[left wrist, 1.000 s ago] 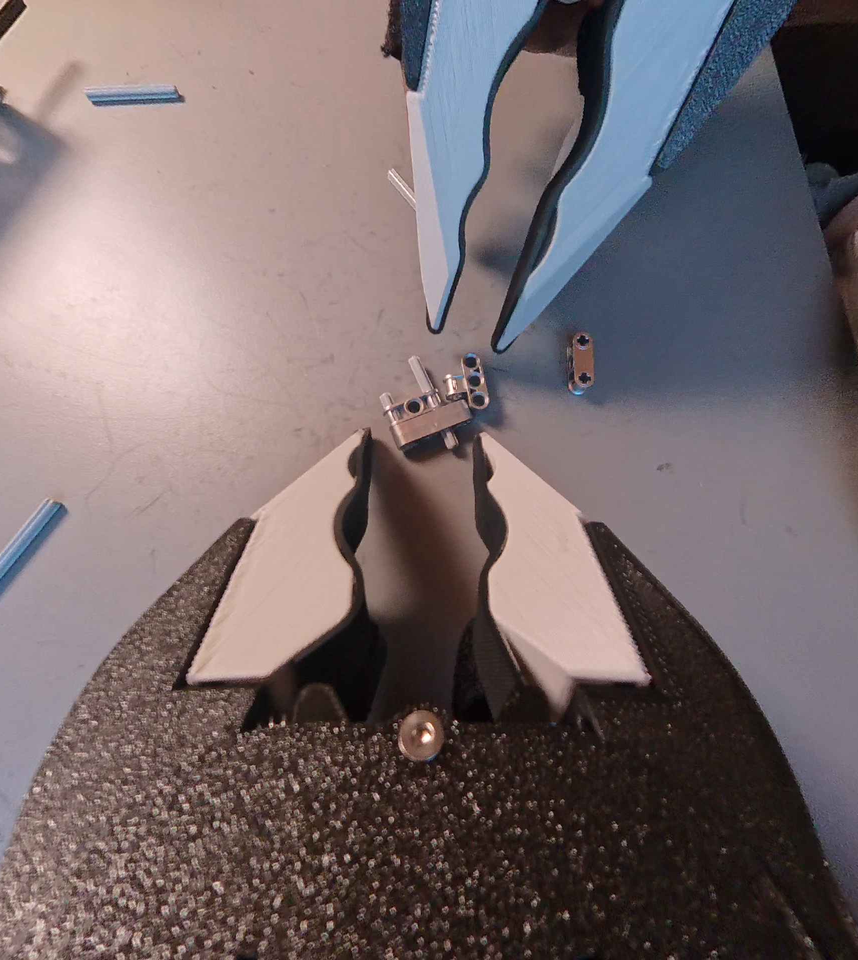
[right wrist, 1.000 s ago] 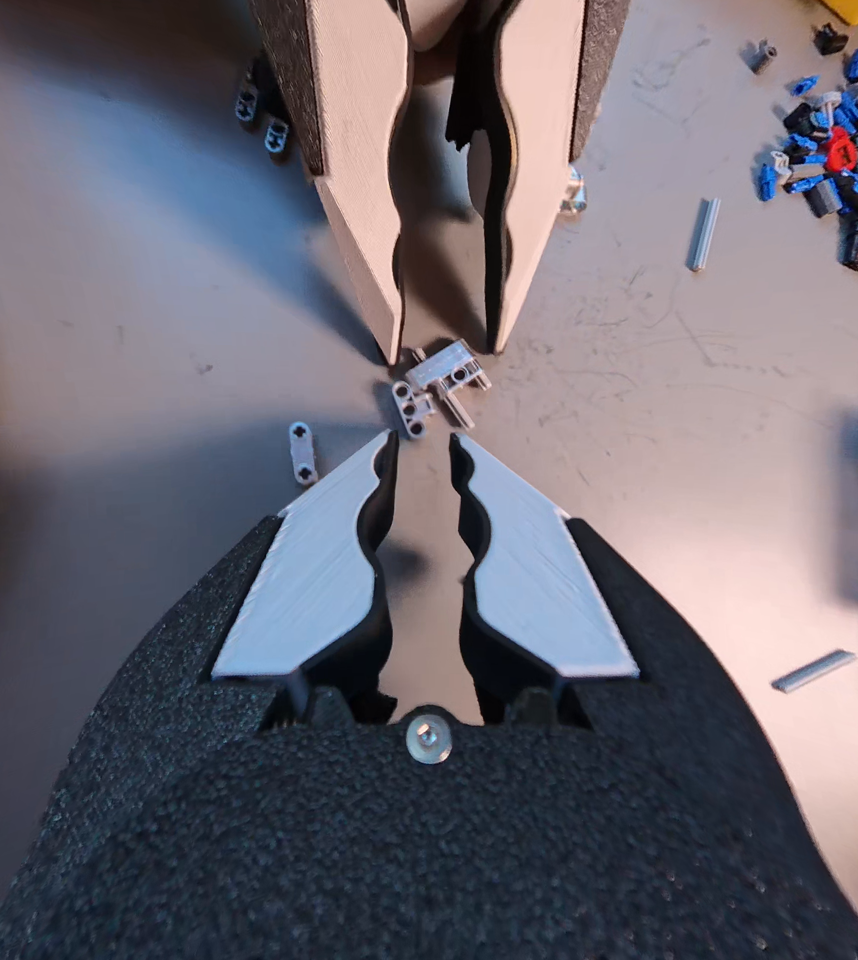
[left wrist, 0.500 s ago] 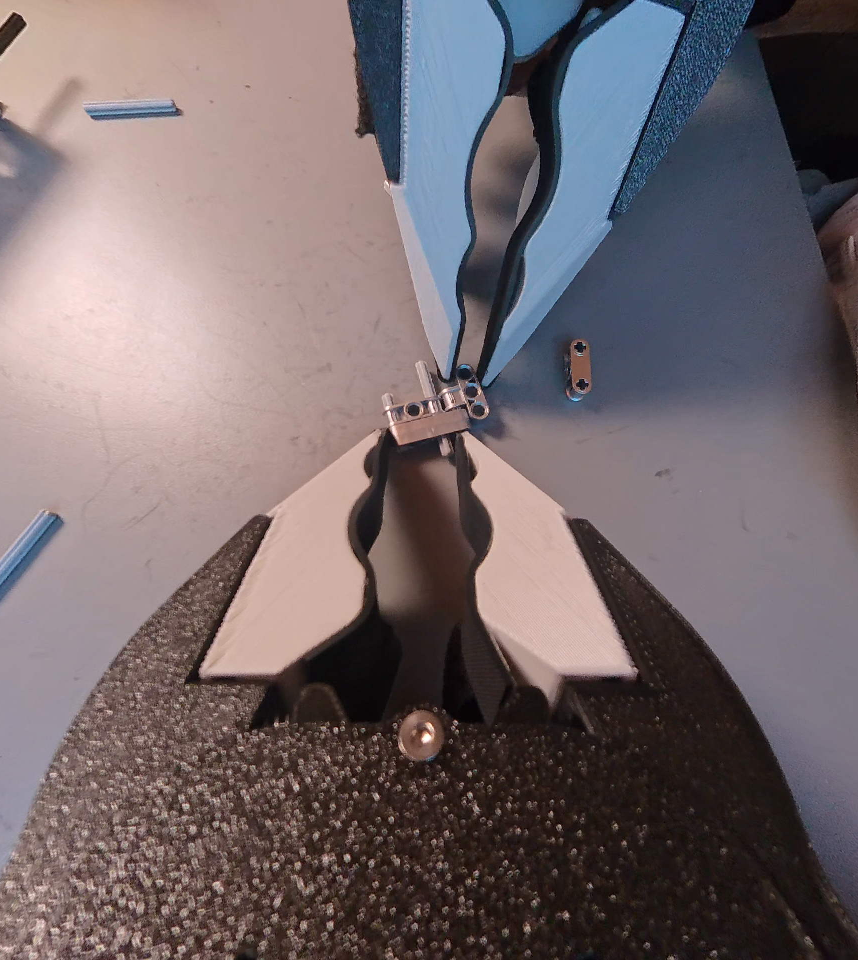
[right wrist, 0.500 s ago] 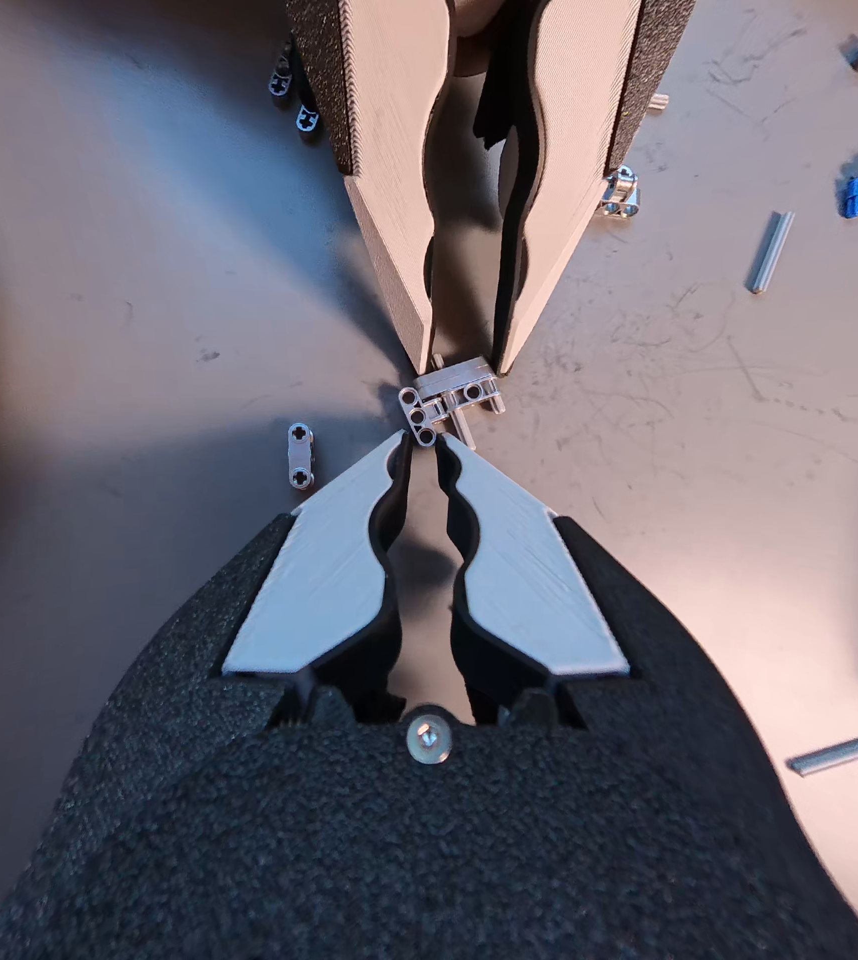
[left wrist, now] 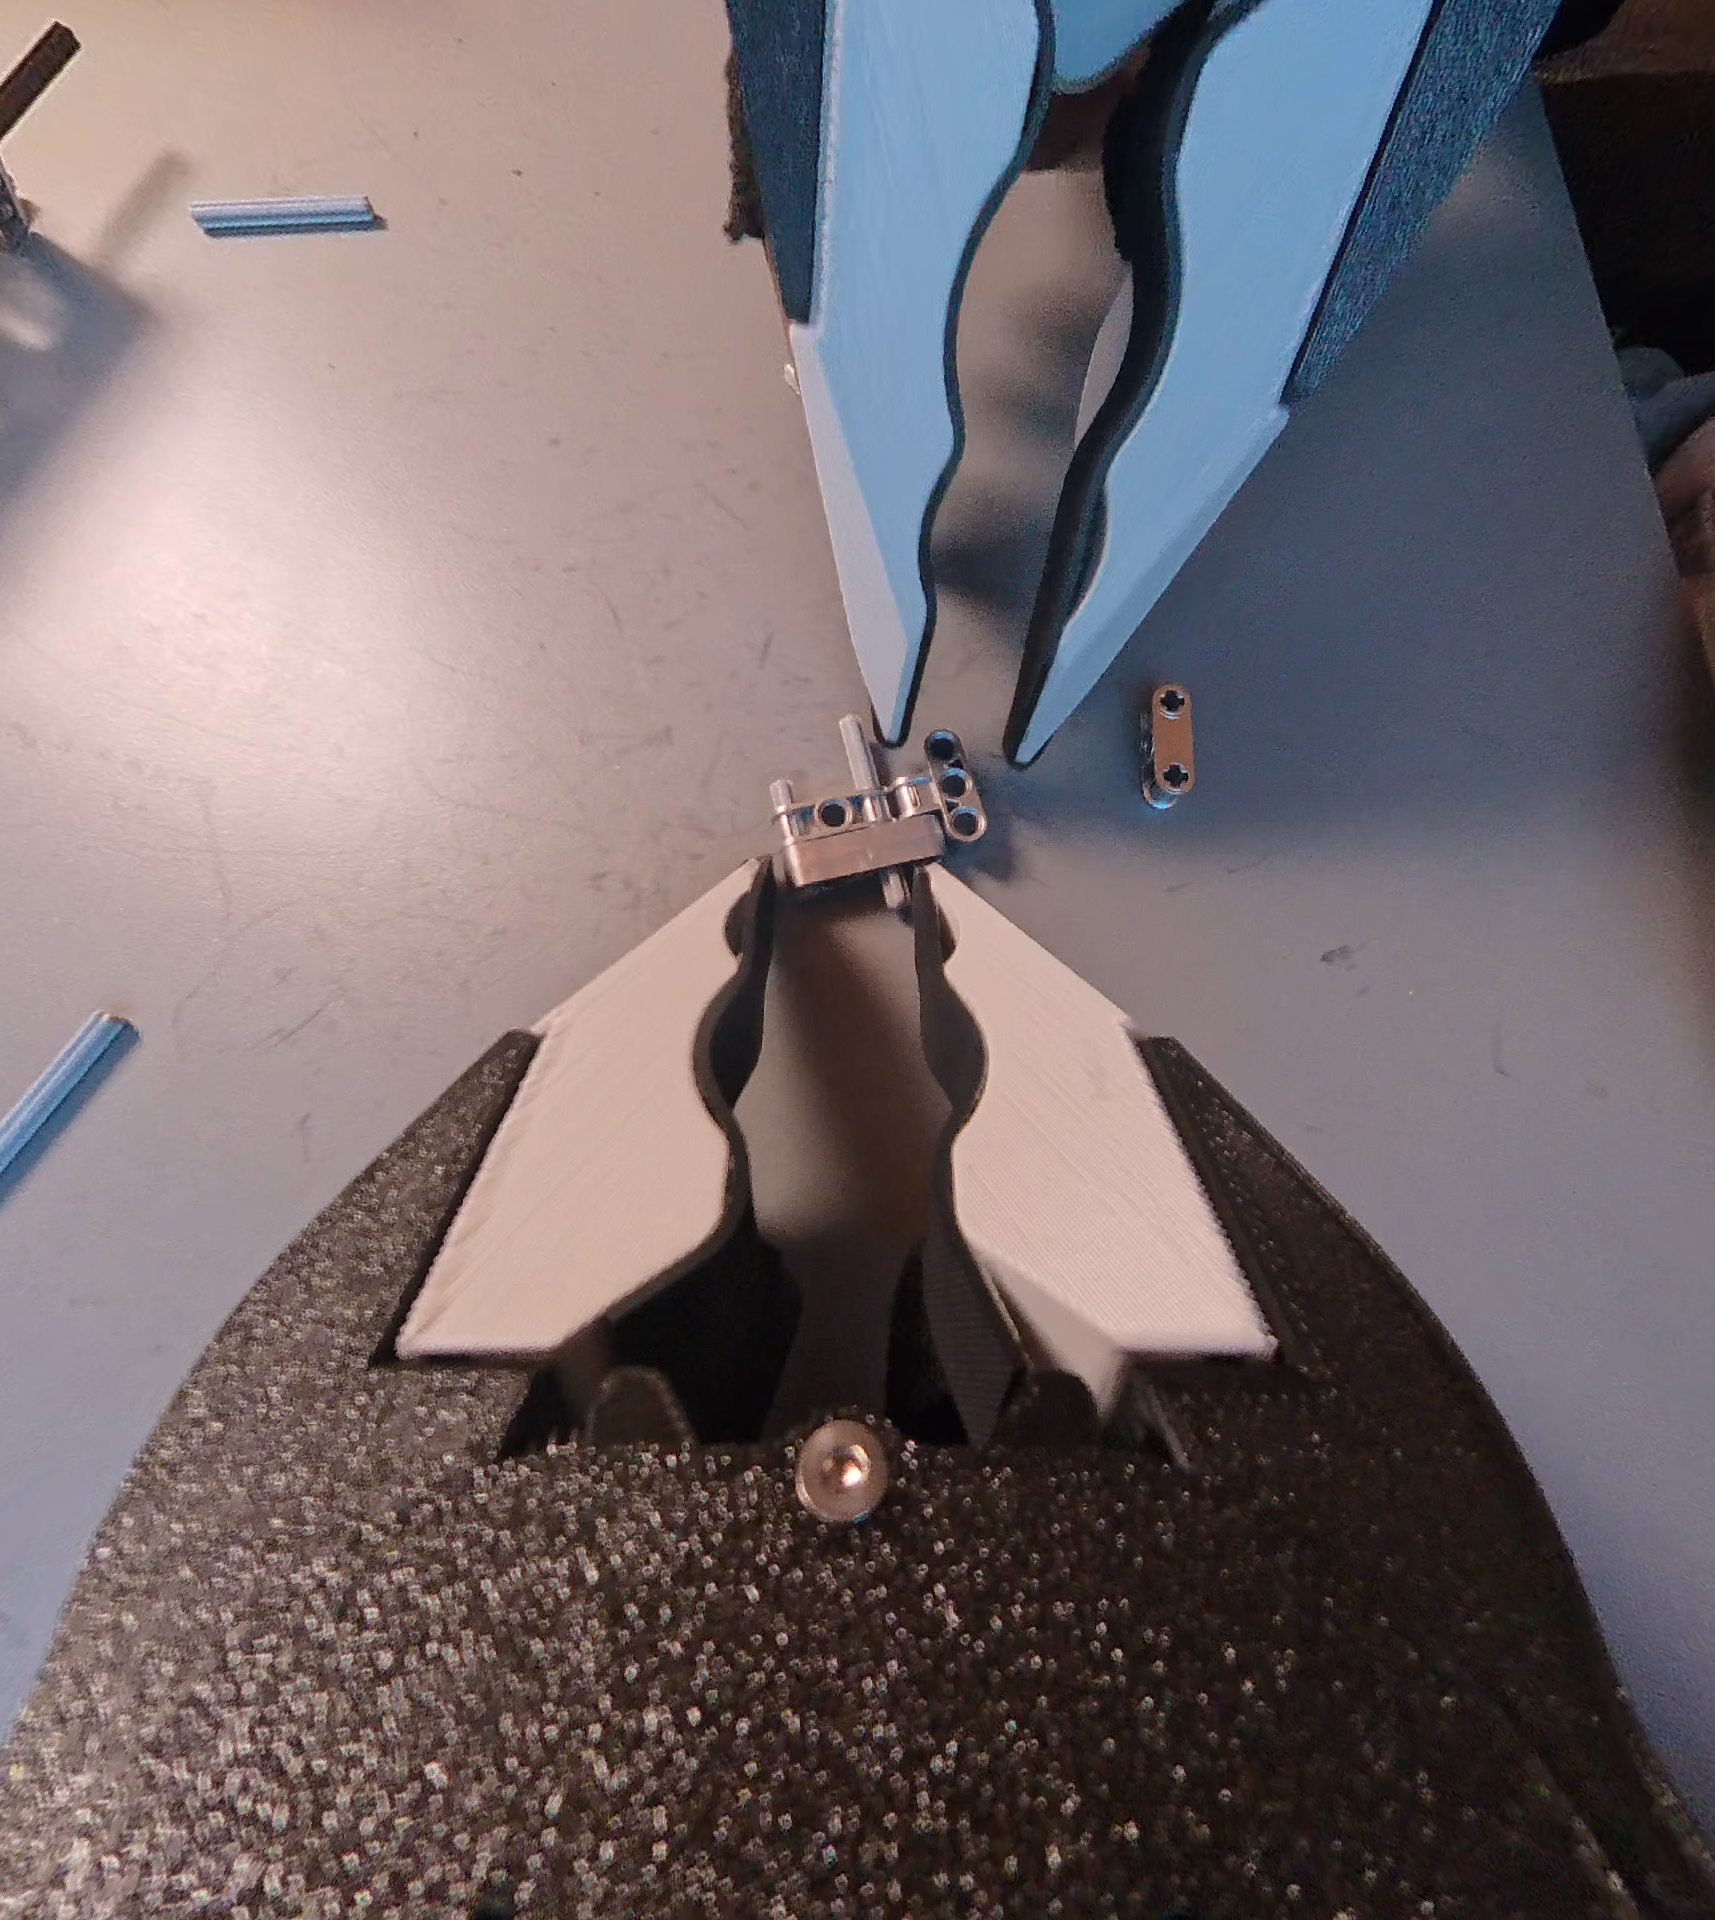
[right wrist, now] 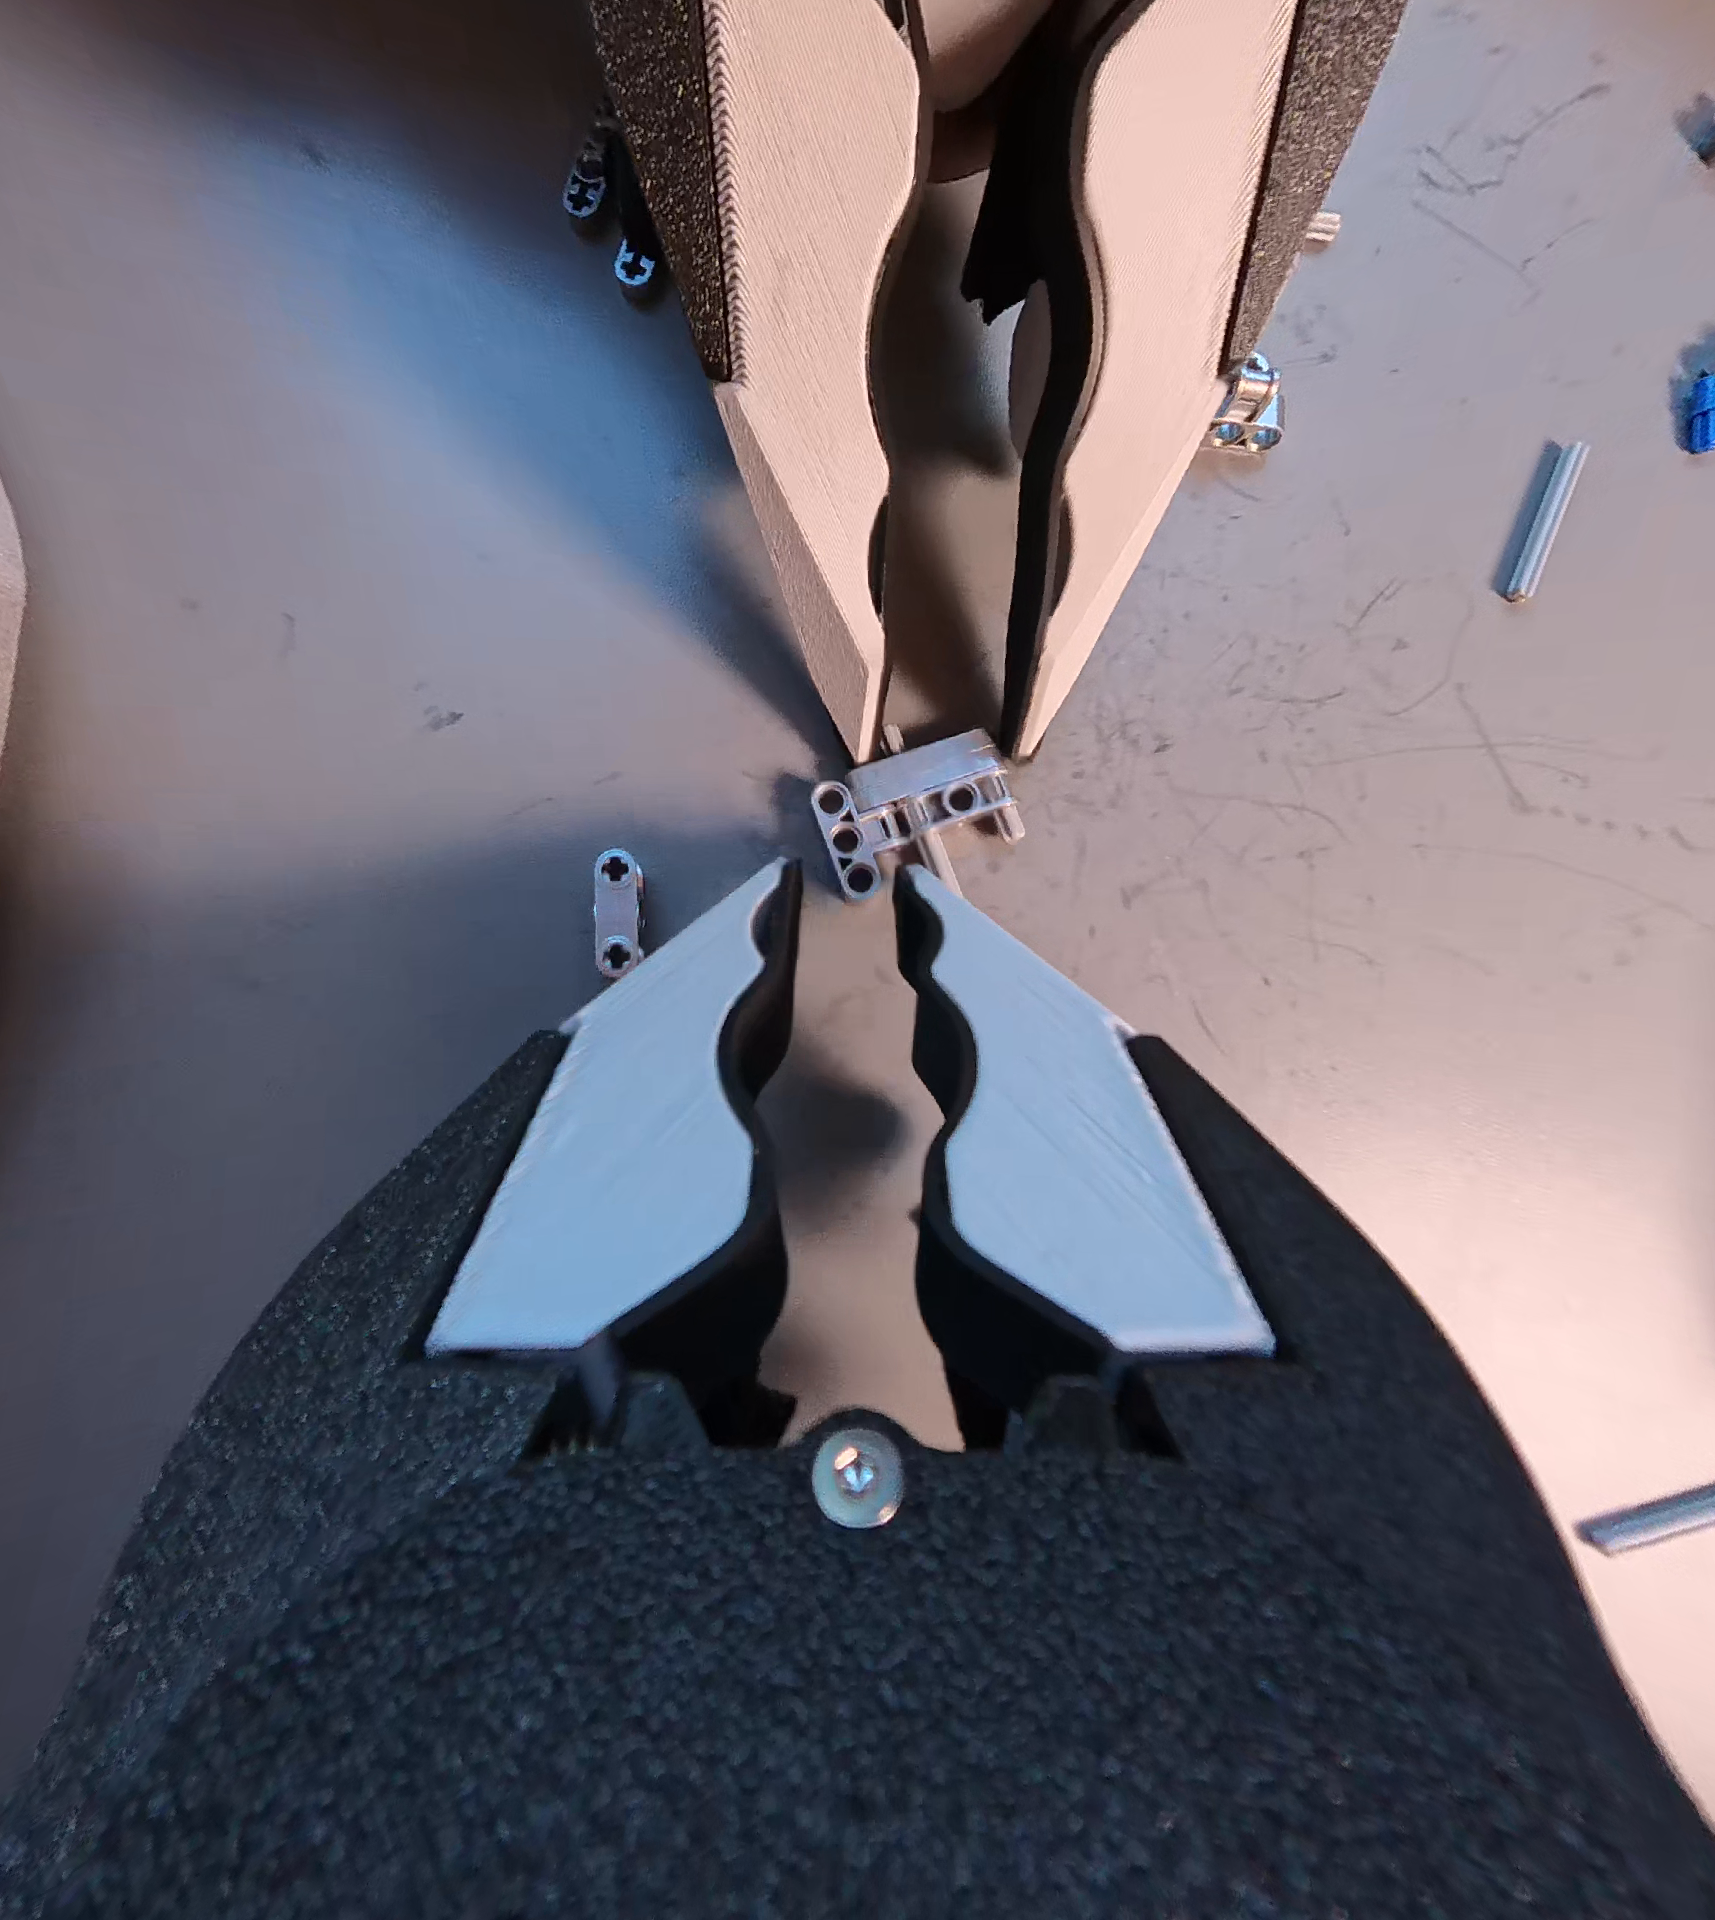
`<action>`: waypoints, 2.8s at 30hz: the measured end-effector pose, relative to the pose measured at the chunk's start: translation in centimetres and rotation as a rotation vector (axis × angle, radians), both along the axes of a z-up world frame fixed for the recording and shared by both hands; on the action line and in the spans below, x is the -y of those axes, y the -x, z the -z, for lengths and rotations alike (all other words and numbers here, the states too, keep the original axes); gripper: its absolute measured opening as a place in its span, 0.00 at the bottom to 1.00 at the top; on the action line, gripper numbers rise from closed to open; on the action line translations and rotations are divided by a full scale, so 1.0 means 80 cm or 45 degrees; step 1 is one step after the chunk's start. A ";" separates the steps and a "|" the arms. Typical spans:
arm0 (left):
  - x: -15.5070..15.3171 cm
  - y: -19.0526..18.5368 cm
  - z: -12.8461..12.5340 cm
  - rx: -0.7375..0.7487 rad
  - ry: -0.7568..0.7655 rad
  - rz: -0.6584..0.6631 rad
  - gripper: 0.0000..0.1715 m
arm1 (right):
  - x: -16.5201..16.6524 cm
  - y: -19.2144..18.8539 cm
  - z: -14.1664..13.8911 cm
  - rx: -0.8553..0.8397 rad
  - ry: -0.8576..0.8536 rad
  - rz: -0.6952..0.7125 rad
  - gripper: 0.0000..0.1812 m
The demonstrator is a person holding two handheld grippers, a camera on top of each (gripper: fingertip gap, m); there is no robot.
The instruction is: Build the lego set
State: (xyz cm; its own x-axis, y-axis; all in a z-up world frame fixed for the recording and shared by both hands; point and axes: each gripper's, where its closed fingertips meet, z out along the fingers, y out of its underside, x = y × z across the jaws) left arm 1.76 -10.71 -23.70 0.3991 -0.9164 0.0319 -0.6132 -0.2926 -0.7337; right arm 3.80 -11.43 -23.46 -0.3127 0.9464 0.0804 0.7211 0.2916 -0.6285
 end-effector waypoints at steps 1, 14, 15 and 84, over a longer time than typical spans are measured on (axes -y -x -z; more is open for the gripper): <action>-0.001 0.001 0.000 0.000 -0.001 -0.003 0.15 | -0.001 -0.003 -0.004 -0.004 0.011 -0.002 0.10; -0.005 0.007 -0.006 0.035 0.005 -0.023 0.15 | -0.074 -0.096 -0.006 0.109 0.009 -0.011 0.12; -0.005 0.007 -0.007 0.039 0.003 -0.025 0.15 | -0.077 -0.096 -0.003 0.110 0.018 -0.017 0.12; -0.007 -0.006 0.000 0.045 0.005 0.037 0.13 | -0.018 -0.024 0.002 -0.171 -0.064 -0.215 0.01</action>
